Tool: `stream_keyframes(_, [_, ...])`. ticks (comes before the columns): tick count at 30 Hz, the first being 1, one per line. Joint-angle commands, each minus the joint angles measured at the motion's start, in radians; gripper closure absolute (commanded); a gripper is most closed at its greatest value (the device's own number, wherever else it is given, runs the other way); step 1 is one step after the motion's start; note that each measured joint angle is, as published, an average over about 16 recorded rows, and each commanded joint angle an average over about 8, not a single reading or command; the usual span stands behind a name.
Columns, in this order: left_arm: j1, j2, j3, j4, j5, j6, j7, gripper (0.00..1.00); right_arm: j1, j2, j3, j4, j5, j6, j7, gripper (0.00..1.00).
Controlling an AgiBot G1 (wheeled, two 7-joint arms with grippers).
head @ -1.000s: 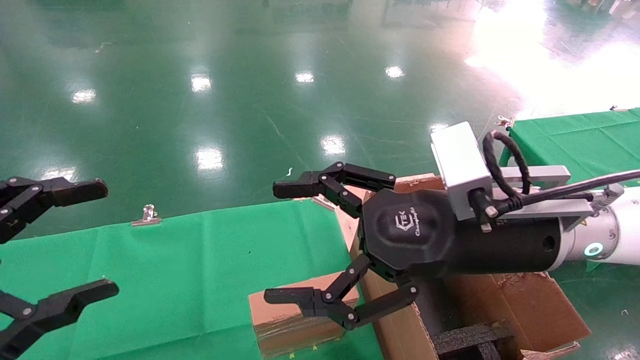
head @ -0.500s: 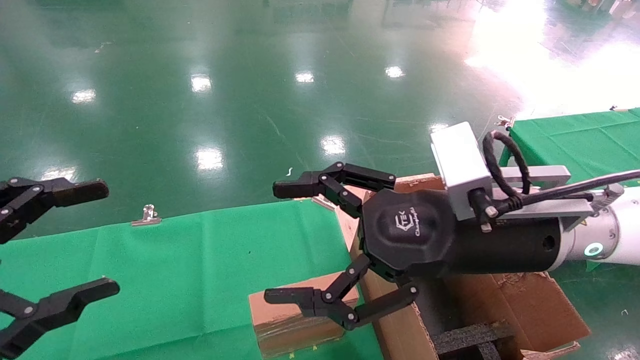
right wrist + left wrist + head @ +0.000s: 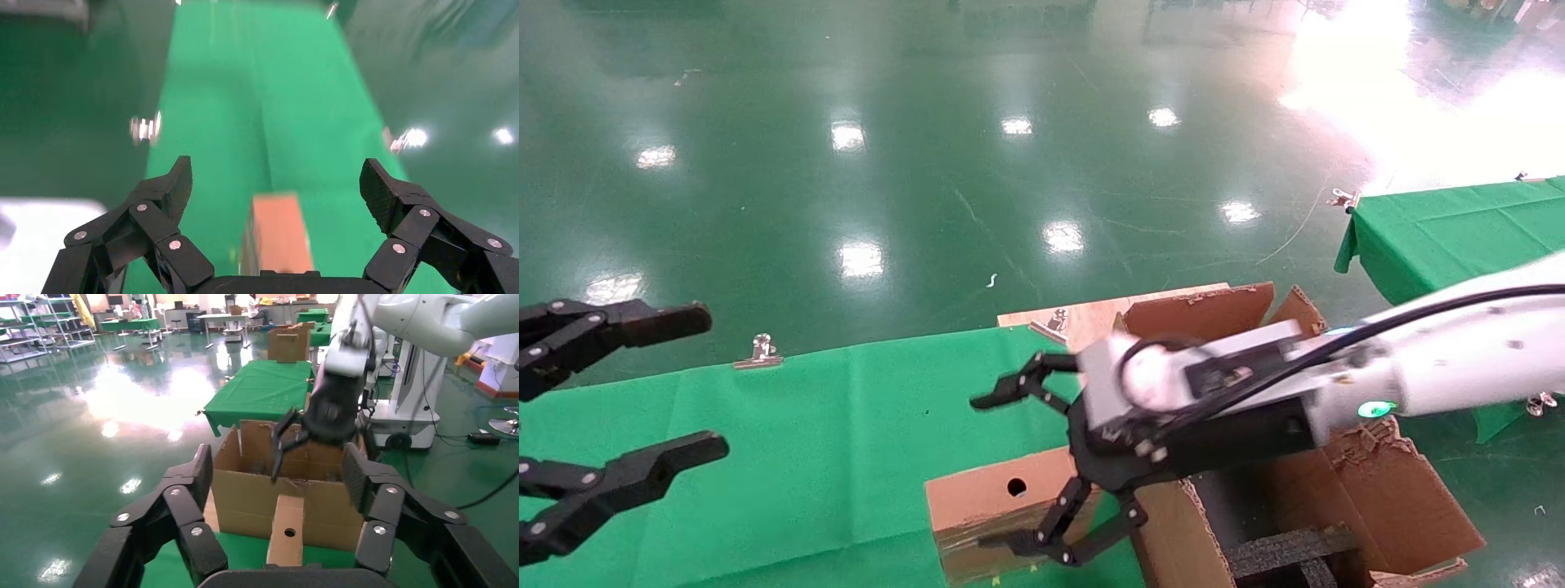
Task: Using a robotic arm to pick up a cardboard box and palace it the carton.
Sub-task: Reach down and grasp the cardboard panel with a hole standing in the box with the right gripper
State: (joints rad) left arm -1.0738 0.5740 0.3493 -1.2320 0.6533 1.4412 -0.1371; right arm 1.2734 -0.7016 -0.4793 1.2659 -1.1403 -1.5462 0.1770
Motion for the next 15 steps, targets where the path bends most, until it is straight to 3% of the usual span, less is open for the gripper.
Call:
stream_keyframes(1, [0.0,0.0,0.0,0.0,0.0,0.0,0.0,1.0,0.038,-0.02,-0.037,0.0,-0.077,-0.01,-0.001,0.0])
stream_keyframes(15, [0.0,0.0,0.0,0.0,0.0,0.0,0.0,1.0,0.168,-0.138,-0.219,-0.02,-0.393,0.003,-0.014,0.0])
